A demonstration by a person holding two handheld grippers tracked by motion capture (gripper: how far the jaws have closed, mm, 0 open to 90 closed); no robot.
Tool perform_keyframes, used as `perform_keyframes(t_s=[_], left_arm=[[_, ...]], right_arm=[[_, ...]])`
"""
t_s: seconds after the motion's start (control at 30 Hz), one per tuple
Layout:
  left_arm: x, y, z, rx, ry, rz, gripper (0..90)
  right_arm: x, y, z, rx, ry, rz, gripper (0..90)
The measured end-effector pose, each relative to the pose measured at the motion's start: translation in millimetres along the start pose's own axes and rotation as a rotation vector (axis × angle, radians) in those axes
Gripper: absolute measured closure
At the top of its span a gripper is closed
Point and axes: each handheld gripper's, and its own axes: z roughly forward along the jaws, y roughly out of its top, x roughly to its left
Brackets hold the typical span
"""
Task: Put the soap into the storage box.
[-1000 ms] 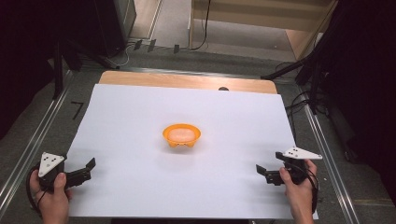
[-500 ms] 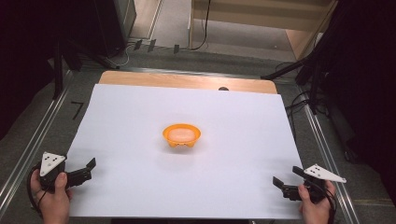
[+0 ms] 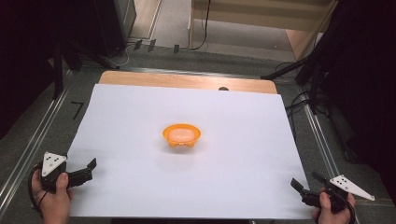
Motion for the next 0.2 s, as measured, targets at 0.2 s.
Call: perform_keyframes(t_s=[0.2], left_arm=[[1.9,0.5,1.2,0.012,-0.008,-0.020,0.0]], right_arm=[[4.1,-4.0,2.5,0.005,-0.022,0.005,2.4]])
